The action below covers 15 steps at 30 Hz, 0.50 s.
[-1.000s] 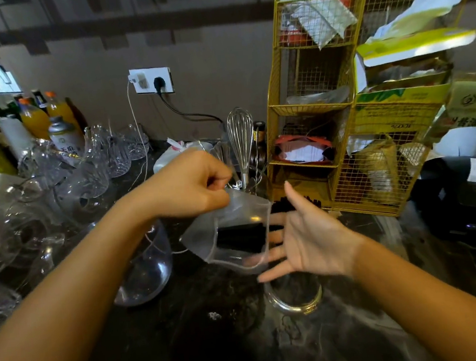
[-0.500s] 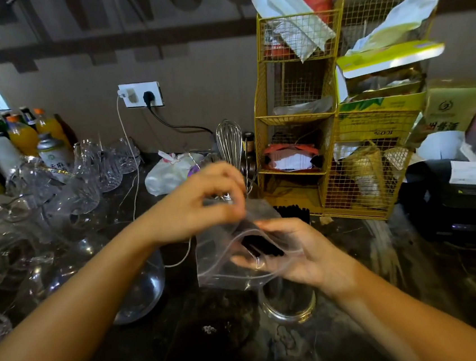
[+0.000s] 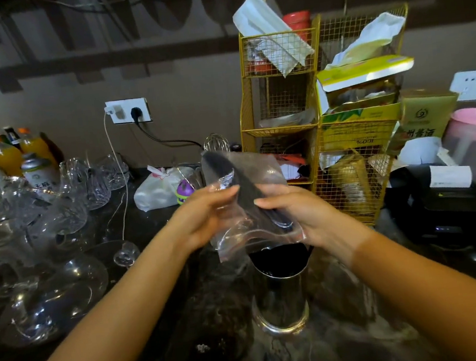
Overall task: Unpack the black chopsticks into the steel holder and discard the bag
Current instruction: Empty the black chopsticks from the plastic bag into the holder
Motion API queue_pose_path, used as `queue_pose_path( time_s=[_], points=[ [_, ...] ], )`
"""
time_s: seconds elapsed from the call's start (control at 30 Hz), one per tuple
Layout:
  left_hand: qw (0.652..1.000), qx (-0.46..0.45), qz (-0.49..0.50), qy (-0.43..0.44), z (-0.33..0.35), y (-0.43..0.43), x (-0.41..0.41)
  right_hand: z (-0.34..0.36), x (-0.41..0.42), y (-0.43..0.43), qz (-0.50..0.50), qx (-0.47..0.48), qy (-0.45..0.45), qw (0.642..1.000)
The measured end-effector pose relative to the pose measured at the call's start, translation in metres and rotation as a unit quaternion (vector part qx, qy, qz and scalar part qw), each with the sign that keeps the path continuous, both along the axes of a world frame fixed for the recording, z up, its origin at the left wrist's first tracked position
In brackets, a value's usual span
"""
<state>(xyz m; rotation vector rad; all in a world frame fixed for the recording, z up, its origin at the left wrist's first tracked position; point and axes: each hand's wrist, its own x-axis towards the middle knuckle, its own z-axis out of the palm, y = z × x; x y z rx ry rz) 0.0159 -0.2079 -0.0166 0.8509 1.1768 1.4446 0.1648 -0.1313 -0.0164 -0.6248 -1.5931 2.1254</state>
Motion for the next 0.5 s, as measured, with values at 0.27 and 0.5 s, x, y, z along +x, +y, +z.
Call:
queue_pose_path(
  time_s=[0.27, 0.5],
  points=[
    [0.989, 0.040, 0.040, 0.139, 0.025, 0.040, 0.011, 0.014, 0.007, 0.028, -0.140, 0.145, -0.019, 0.979],
    [0.967, 0.096, 0.020, 0.235, 0.027, 0.042, 0.017, 0.015, 0.020, 0.035, -0.126, 0.232, -0.045, 0.964]
  ],
)
